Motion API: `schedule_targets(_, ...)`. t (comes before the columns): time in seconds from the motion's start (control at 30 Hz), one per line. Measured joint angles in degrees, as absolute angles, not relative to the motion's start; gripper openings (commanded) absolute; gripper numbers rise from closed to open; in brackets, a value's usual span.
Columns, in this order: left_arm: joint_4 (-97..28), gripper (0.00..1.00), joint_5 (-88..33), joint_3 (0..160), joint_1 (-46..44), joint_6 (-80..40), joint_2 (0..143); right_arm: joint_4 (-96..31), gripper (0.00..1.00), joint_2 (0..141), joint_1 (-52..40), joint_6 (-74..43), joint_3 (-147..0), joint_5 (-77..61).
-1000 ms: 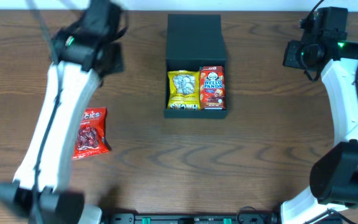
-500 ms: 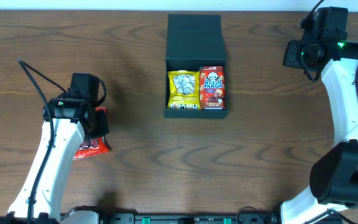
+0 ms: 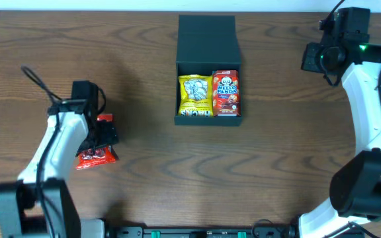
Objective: Pack container
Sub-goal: 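Move left gripper to the red Hacks bag and grasp it, then carry the Hacks bag over the black box with the left gripper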
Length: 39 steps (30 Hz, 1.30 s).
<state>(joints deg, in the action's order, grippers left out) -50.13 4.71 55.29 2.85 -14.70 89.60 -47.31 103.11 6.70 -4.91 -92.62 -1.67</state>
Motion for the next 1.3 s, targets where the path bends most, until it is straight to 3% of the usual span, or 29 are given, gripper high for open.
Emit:
schedule_targets(0.17,-49.60,0.95,4.58,55.16,2.85,-14.31,95.72,-47.33,0.02,103.11,6.70,-4.08,-92.62,-1.67)
schedule_targets(0.4,-49.21,0.59,4.80,55.13,2.90,-13.23,100.29,-47.33,0.02,103.11,6.70,-3.38,-92.62,-1.67)
schedule_targets(0.47,-49.30,0.53,4.99,55.16,2.90,-13.30,100.29,-47.29,0.01,103.11,6.70,-3.36,-92.62,-1.67)
schedule_targets(0.6,-49.69,0.51,5.21,55.27,2.92,-13.06,100.29,-47.31,0.02,103.11,6.70,-3.33,-92.62,-1.67)
schedule_targets(0.73,-52.03,0.43,1.74,57.06,2.94,-13.15,100.42,-47.24,0.01,103.11,6.70,-3.33,-92.62,-1.67)
schedule_targets(0.97,-57.32,0.40,-2.28,71.11,0.78,-13.30,101.16,-46.57,0.01,103.09,6.70,-3.31,-92.62,-1.67)
schedule_targets(1.3,-51.53,0.36,-4.19,90.89,-12.58,-16.36,101.16,-45.98,0.01,103.11,6.81,-3.18,-92.62,-1.67)
